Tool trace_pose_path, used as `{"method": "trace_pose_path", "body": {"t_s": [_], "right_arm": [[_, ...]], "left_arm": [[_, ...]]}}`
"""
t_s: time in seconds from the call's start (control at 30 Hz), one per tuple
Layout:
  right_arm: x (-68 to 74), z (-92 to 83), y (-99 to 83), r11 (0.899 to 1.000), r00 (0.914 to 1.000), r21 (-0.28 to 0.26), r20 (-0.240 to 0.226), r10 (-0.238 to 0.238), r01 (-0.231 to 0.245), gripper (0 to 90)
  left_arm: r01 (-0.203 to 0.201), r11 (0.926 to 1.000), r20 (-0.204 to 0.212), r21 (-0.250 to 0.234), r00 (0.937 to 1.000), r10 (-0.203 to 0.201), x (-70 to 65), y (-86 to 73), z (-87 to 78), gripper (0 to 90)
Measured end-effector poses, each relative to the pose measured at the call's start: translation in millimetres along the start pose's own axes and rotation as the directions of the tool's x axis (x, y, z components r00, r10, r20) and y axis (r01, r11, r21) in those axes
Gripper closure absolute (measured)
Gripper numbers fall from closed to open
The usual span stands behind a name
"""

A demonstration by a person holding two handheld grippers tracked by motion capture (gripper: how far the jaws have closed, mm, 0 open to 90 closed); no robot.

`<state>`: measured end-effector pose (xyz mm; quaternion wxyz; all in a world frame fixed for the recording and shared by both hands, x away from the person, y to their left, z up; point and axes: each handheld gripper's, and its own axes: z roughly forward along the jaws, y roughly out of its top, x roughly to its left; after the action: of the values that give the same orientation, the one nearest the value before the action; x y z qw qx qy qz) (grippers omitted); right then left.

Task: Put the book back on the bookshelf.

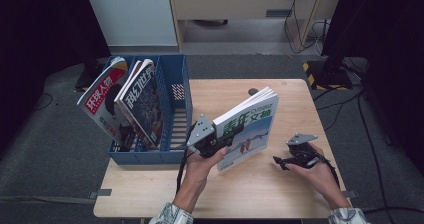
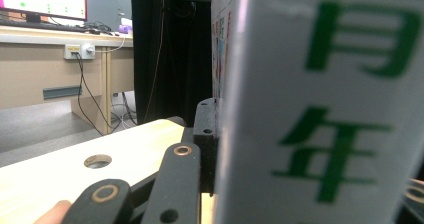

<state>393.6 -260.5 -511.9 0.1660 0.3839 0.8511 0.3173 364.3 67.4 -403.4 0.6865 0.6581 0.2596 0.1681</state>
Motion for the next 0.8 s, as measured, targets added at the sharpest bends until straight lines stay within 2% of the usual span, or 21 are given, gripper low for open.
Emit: {"method": "trace_pose_path", "body": {"t_s": [0.43,0.6,0.8], "right_arm": [[-0.5,11.0,-7.9,0.997,0.9996,0.073,-0.026,0.007,-0.005,11.1],[-1.0,12.2,-9.0,0.997,0.9992,0.067,-0.029,0.028,-0.026,9.6],[-1.3,14.1,-13.4,0.999,0.9989,0.029,-0.034,0.033,-0.032,5.4]], "left_arm": [[0.003,0.9999,-0.008,-0.011,1.0000,-0.004,1.5,5.2,-4.8,73.3],[0.005,0.9998,-0.005,-0.017,1.0000,-0.005,0.3,7.3,-5.2,73.4],[0.006,0.9998,-0.008,-0.017,0.9999,-0.007,-0.1,9.1,-6.6,73.4]]}}
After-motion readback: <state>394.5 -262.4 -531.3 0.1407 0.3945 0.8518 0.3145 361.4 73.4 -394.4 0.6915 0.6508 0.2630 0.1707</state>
